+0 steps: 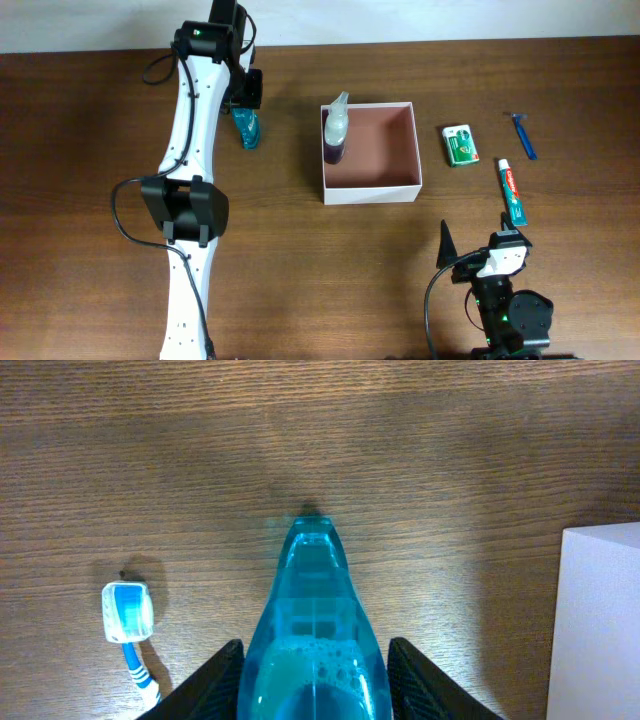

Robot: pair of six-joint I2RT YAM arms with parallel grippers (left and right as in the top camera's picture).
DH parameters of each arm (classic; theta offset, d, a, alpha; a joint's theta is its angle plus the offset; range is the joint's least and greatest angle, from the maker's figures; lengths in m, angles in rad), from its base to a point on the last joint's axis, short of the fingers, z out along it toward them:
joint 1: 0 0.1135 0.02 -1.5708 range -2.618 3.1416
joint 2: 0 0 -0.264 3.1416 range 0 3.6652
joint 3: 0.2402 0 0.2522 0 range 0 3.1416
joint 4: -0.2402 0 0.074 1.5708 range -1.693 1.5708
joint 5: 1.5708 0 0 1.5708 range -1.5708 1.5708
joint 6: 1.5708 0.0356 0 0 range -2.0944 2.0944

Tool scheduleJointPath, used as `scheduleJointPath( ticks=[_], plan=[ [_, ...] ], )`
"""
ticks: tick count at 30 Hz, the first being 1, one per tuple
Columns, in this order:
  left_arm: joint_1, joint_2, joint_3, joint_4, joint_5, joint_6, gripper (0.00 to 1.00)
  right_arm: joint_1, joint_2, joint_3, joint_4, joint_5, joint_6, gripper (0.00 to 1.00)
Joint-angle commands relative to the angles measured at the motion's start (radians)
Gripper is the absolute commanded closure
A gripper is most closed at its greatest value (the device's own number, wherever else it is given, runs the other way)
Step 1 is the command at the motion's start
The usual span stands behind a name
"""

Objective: Pack container
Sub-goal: 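Lower the left gripper and close it on the mouthwash bottle cap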

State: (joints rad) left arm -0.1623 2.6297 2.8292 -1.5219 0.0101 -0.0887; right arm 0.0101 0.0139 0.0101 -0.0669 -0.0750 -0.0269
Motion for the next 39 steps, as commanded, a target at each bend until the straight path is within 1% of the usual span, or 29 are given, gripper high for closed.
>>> scheduleJointPath(
  ticks=[1, 7, 9, 17, 20, 27, 31, 39],
  plan=[
    [0.003, 0.005, -0.002, 0.002, -0.010, 0.015, 0.59, 0.010, -0.010, -0.005, -0.005, 0.009, 0.000, 0.01],
    [0.003, 0.005, 0.000, -0.007, -0.010, 0.015, 0.62, 0.010, -0.010, -0.005, -0.005, 0.008, 0.001, 0.01],
    [0.003, 0.005, 0.004, -0.013, -0.010, 0.015, 0.67, 0.010, -0.010, -0.005, -0.005, 0.008, 0.000, 0.01],
    [0.003, -0.003, 0.074, -0.043, -0.009, 0.014, 0.67, 0.010, -0.011, -0.005, -0.005, 0.008, 0.001, 0.01],
    [0.002, -0.024, 0.086, -0.044, -0.009, 0.014, 0.69, 0.010, -0.010, -0.005, -0.005, 0.008, 0.001, 0.01],
    [0.002, -0.109, 0.087, -0.023, -0.005, -0.028, 0.70, 0.010, -0.011, -0.005, -0.005, 0.008, 0.000, 0.01],
    [-0.007, -0.180, 0.087, 0.012, -0.005, -0.031, 0.73, 0.010, -0.010, -0.005, -0.006, 0.008, 0.001, 0.01],
    [-0.091, -0.332, 0.089, 0.129, -0.005, -0.083, 0.73, 0.010, -0.010, -0.005, -0.005, 0.008, 0.001, 0.01]
  ],
)
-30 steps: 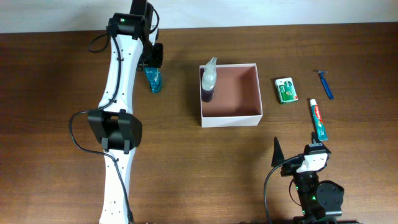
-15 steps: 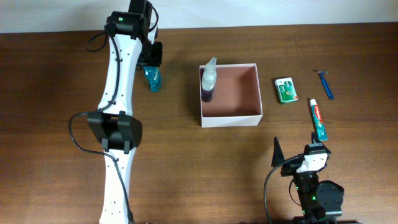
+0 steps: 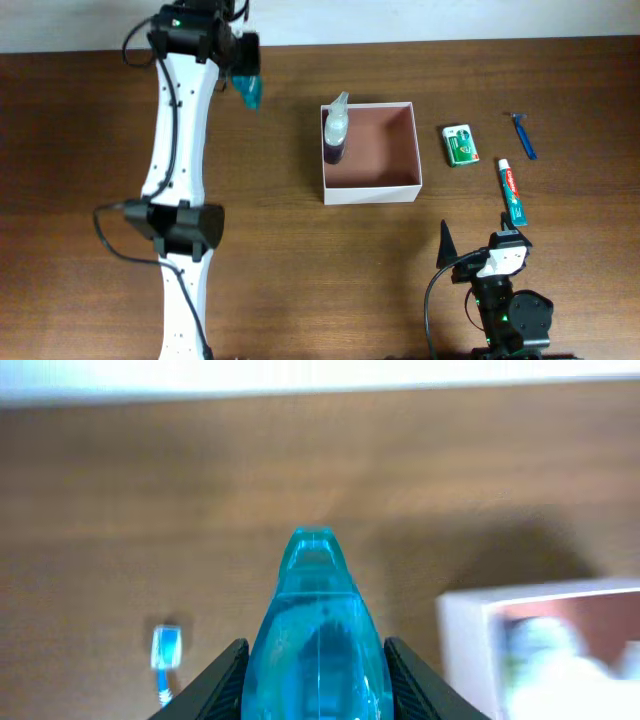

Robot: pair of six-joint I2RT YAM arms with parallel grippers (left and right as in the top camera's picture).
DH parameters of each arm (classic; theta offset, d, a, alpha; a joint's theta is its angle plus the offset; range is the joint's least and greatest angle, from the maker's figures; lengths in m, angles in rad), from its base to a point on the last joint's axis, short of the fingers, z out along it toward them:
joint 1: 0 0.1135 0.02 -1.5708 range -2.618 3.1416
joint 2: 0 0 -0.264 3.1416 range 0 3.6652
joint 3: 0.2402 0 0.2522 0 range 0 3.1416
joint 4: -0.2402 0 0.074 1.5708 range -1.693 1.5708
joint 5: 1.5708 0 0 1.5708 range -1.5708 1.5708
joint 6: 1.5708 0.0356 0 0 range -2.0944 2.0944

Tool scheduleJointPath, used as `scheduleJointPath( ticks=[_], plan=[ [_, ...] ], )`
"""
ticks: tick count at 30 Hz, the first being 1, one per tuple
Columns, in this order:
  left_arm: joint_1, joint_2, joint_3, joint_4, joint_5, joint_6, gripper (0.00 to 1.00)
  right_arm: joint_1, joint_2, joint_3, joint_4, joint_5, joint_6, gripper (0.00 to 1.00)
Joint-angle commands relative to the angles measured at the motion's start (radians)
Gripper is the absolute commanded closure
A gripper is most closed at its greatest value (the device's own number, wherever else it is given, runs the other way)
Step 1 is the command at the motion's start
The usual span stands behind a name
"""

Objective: Pack container
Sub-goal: 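Lower the left gripper and close it on the mouthwash bottle cap, then lift the teal mouthwash bottle and carry it right over the pink box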

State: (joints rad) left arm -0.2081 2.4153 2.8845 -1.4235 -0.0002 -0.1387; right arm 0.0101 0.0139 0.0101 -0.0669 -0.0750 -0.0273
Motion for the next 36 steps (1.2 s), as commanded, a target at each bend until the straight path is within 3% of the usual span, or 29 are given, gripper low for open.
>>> scheduleJointPath(
  ticks=[1, 10, 21, 36],
  plan=[
    [-0.063, -0.136, 0.034, 0.050, 0.005, -0.032, 0.73, 0.010, -0.010, -0.005, -0.006, 0.008, 0.001, 0.01],
    [-0.253, -0.219, 0.034, 0.195, -0.034, -0.032, 0.73, 0.010, -0.010, -0.005, -0.005, 0.008, 0.001, 0.01],
    [-0.433, -0.219, 0.031, 0.231, -0.103, -0.059, 0.73, 0.010, -0.010, -0.005, -0.006, 0.008, 0.001, 0.01],
    [-0.501, -0.198, -0.169, 0.375, -0.137, -0.106, 0.73, 0.010, -0.010, -0.005, -0.005, 0.008, 0.001, 0.01]
  ],
)
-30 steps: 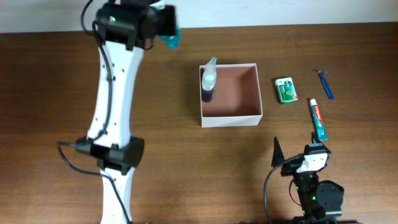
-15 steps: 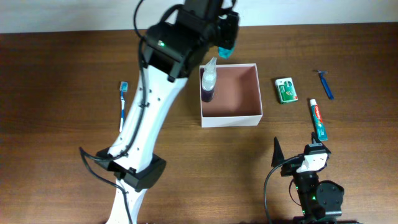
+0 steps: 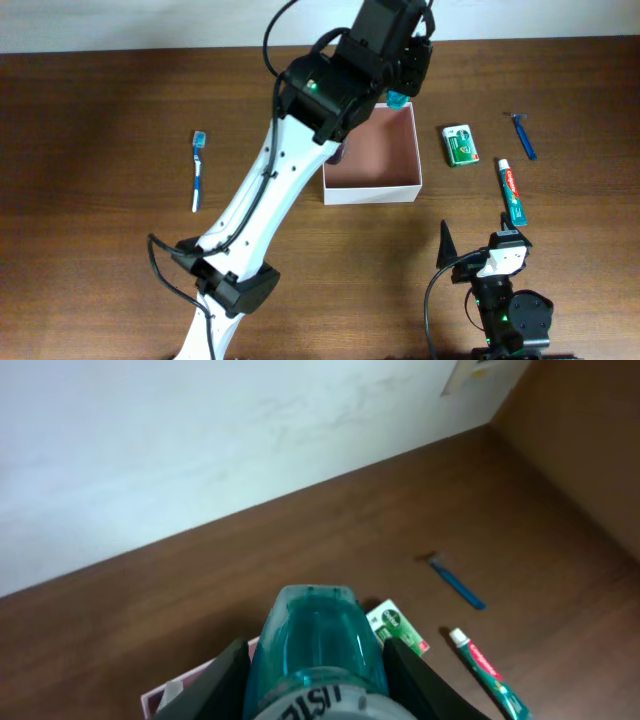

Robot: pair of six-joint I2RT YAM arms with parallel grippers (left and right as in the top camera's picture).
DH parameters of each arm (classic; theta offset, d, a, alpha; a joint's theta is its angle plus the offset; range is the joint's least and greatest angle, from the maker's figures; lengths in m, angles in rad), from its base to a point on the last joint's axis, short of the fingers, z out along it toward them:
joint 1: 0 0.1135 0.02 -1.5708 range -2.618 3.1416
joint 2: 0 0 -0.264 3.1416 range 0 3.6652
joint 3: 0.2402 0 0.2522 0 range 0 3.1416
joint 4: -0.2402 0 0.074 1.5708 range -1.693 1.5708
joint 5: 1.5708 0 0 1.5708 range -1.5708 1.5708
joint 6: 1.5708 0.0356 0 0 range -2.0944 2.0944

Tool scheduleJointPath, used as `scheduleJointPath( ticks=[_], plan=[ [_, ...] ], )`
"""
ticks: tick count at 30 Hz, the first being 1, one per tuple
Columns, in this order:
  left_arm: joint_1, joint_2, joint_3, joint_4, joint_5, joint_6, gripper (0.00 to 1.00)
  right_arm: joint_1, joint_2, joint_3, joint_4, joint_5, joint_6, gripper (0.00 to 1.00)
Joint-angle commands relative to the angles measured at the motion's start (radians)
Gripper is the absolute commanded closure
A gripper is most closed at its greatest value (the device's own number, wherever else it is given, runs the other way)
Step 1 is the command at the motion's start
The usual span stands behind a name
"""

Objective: Pack container
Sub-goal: 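Lift the teal mouthwash bottle and carry it right over the pink box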

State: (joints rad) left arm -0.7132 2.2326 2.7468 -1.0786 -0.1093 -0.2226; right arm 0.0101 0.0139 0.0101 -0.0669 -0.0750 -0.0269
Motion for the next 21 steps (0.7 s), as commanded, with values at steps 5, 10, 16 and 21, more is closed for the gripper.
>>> scheduleJointPath(
  ticks=[5, 10, 16, 21],
  plan=[
    [0.004, -0.011, -0.124, 0.063, -0.061, -0.047, 0.73, 0.010, -0.010, -0.005, -0.005, 0.008, 0.000, 0.01],
    [0.004, 0.002, -0.190, 0.070, -0.082, -0.105, 0.73, 0.010, -0.011, -0.005, -0.005, 0.008, 0.000, 0.01],
    [0.005, 0.060, -0.198, 0.064, -0.106, -0.106, 0.73, 0.010, -0.010, -0.005, -0.005, 0.009, 0.000, 0.01],
    [0.007, 0.099, -0.198, 0.027, -0.106, -0.106, 0.73, 0.010, -0.010, -0.005, -0.006, 0.008, 0.001, 0.01]
  ],
)
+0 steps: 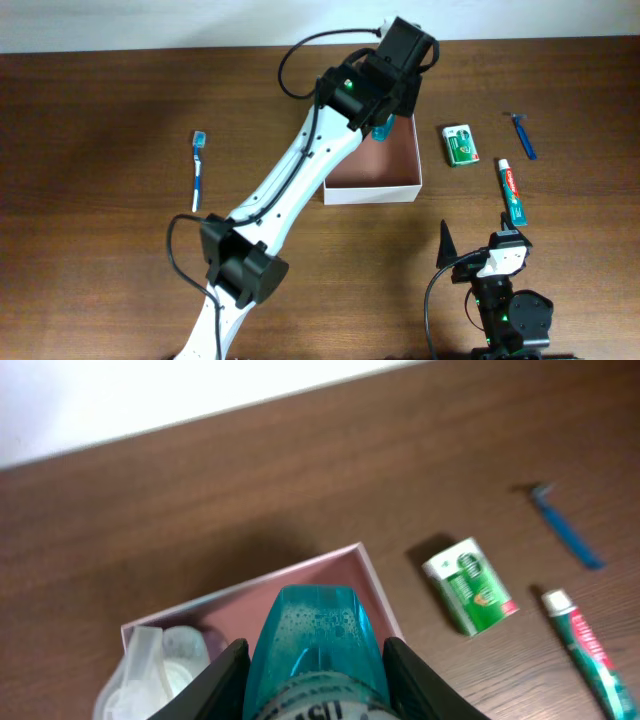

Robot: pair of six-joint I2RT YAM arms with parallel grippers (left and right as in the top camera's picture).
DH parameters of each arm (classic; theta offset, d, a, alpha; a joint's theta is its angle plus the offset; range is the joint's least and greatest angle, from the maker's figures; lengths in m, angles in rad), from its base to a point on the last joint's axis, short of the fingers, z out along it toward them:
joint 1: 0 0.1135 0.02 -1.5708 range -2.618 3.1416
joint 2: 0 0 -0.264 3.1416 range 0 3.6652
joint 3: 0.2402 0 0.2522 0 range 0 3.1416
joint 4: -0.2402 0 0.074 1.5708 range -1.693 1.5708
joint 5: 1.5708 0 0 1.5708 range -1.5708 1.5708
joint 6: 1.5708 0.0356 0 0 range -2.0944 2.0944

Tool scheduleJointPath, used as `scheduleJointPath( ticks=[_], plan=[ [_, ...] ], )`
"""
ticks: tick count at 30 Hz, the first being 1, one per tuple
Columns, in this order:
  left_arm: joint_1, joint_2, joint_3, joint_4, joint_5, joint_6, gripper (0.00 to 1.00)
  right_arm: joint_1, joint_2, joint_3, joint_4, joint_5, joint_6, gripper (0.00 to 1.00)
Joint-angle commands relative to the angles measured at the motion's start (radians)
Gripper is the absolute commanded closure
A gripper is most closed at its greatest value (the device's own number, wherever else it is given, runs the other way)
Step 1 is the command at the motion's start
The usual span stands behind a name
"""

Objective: Pack container
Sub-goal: 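Lift the teal mouthwash bottle and carry it right over the pink box, then lower the mouthwash bottle beside the soap bottle and open the left gripper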

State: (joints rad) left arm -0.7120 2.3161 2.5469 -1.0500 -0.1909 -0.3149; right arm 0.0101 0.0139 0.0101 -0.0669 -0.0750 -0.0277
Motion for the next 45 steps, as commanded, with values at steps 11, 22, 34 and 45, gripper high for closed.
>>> scheduleJointPath(
  ticks=[11, 22, 34, 45],
  plan=[
    [0.048, 0.042, -0.013, -0.014, -0.053, -0.014, 0.72, 0.010, -0.011, -0.005, -0.005, 0.008, 0.002, 0.01],
    [0.074, 0.050, -0.031, -0.016, -0.022, -0.013, 0.72, 0.010, -0.010, -0.005, -0.005, 0.008, 0.001, 0.01],
    [0.074, 0.101, -0.031, -0.025, -0.007, -0.006, 0.72, 0.010, -0.011, -0.005, -0.005, 0.008, 0.002, 0.01],
    [0.074, 0.129, -0.031, -0.020, -0.007, -0.006, 0.72, 0.010, -0.010, -0.005, -0.005, 0.008, 0.002, 0.01]
  ],
)
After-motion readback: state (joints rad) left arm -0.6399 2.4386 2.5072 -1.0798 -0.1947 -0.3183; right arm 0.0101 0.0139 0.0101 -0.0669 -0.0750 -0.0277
